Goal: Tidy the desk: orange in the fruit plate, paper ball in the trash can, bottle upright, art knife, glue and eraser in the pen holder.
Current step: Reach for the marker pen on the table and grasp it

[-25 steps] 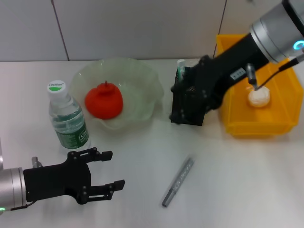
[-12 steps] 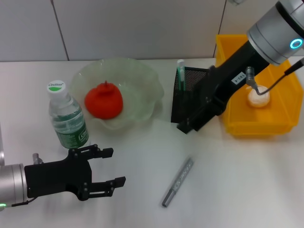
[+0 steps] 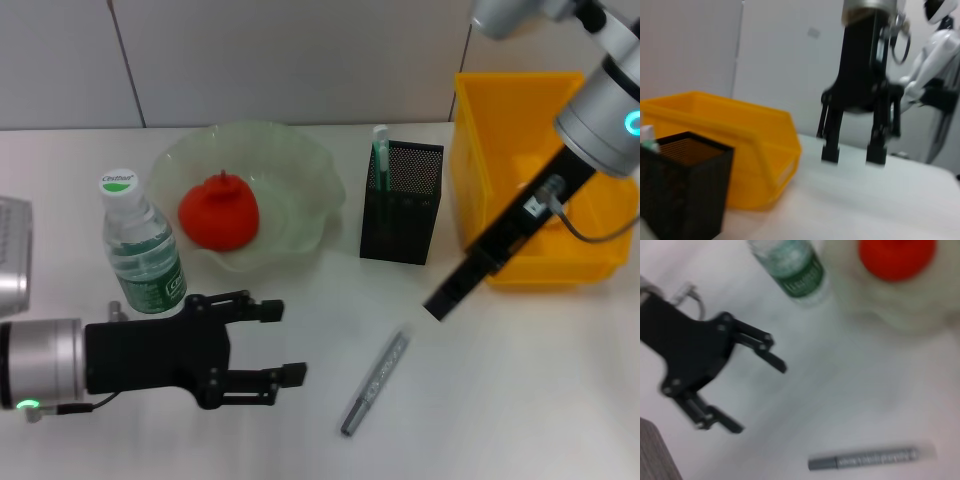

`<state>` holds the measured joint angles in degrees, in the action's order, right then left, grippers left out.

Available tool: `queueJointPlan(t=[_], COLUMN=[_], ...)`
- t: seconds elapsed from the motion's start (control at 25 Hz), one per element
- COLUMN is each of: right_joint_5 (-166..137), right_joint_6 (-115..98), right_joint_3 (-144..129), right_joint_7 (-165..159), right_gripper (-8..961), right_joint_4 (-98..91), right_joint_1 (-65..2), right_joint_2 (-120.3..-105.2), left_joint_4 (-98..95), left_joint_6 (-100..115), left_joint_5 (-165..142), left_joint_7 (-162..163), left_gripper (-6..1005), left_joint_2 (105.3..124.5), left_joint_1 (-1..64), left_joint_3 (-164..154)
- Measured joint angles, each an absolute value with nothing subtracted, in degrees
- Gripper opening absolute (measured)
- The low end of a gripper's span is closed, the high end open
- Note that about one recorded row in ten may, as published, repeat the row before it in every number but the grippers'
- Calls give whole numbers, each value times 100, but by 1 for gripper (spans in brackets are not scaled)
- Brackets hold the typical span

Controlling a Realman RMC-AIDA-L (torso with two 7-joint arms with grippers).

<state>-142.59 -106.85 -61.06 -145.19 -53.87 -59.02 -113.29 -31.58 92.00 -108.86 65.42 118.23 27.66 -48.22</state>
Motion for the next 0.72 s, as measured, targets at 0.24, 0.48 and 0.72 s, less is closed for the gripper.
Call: queueJointPlan(t=[0.24,0.48,0.72], right_joint_5=[-14613,-14766,-14253], right_joint_6=[-10585,-10501,-10257], right_joint_3=[-5912,-5870,-5469], right_joint_7=[-14949,-14954,-13338], right_gripper=[741,741,741], right_joint_4=[-5379,-5483,-6084], right_joint_1=[-5443,-5076,-4427], right_joint_2=[-11287,-11377,-11760], left_joint_4=[-3249,-3641,-3698], left_joint_6=[9427,9470,9470], left_joint_5=[-10886,-10890,-10888], left_joint_7=[7557,7918,7930], left_gripper=[803,803,802], left_joint_2=[11855,11857,11844], left_joint_1=[3227,3260,3244], left_joint_3=[-5066,-5090,-5086])
